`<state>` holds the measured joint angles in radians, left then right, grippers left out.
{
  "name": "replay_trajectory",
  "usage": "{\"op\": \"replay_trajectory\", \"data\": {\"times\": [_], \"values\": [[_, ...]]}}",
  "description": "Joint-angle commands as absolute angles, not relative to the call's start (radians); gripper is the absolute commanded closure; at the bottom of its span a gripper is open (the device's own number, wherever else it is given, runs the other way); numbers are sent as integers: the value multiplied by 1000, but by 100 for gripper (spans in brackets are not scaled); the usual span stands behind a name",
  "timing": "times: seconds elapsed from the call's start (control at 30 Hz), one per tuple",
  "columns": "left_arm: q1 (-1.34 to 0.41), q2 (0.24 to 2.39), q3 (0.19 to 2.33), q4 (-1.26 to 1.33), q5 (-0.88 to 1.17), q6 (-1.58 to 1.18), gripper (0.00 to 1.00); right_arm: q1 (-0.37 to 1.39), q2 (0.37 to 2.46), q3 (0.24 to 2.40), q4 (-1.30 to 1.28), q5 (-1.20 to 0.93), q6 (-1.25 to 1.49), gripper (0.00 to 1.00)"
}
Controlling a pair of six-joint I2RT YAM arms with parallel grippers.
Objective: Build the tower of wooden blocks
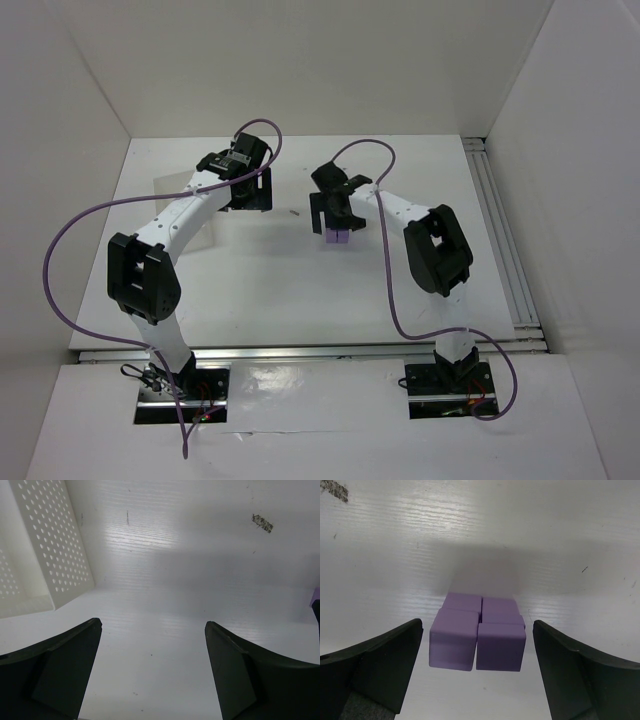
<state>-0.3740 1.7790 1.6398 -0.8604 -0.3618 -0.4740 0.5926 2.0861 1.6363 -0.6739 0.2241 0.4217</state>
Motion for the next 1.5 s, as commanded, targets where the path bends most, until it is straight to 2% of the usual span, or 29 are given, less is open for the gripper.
{"op": "replay_trajectory", "data": {"times": [0.0, 0.27, 0.6, 1.07, 1.47], "values": [[-373, 1770, 1635, -851, -376, -468, 3, 584, 2102, 1648, -666, 221, 437, 3], [-373, 1779, 1635, -851, -376, -468, 3, 584, 2120, 1647, -657, 221, 437, 6], [-373, 1779, 1635, -851, -376, -468, 3, 584, 2129, 1647, -647, 212, 437, 16], [-373, 1779, 1635, -851, -376, -468, 3, 584, 2138, 1629, -647, 212, 446, 17], [-373, 1779, 1635, -851, -376, -468, 3, 584, 2138, 1629, -647, 221, 456, 23]]}}
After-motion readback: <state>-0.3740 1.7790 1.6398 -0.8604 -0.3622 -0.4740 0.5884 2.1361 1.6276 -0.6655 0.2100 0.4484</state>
